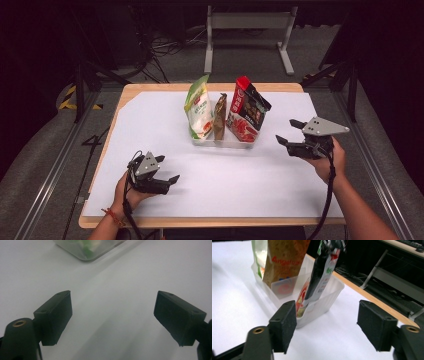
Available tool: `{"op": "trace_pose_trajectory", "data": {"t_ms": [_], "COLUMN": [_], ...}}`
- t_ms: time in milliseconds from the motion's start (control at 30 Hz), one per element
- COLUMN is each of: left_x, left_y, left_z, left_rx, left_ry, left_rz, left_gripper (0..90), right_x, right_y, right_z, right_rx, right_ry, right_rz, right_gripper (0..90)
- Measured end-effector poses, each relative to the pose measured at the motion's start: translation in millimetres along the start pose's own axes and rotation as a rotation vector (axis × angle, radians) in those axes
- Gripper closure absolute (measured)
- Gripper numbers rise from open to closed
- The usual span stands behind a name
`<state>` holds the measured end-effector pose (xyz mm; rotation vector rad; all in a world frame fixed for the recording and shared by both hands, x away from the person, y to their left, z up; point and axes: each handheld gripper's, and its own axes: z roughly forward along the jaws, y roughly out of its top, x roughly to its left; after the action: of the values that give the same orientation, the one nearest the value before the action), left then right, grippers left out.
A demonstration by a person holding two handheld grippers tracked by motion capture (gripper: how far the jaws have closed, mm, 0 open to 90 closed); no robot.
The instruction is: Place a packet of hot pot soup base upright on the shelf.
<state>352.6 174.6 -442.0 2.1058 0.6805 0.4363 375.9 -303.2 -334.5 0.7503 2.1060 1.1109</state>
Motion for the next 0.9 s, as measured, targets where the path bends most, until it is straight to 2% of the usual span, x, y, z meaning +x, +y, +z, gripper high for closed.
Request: {"op": "trace_pose_trajectory", "data": {"t_ms": [133,400,667,900], "left_x": [0.2,-0.2,-0.5,-0.6], "left_y": [0.0,0.0,0.0,-0.2], "left_z": [0.0,0.1,0.8,1.3], "left_rx": [-0.002,-0.001,0.003,0.004], "left_ry": [-0.001,-0.003,-0.005,-0.007], "left_rz": [-0.001,0.002,0.003,-0.002], "left_gripper": [15.9,15.8,15.7,15.7], "right_x": [3.5,7.8,7.0,4.4], "right_y": [-7.4,-24.5,-44.0,-61.2], "right_z": [-1.2,-5.0,-11.4,-22.3], "right_rx": [0.020,0.045,0.052,0.030], "right_ry": [-0.005,0.003,0.009,0.012], "right_rz": [-0.022,-0.030,-0.011,0.010], "right_gripper": [26.3,22.5,20.2,18.6]}}
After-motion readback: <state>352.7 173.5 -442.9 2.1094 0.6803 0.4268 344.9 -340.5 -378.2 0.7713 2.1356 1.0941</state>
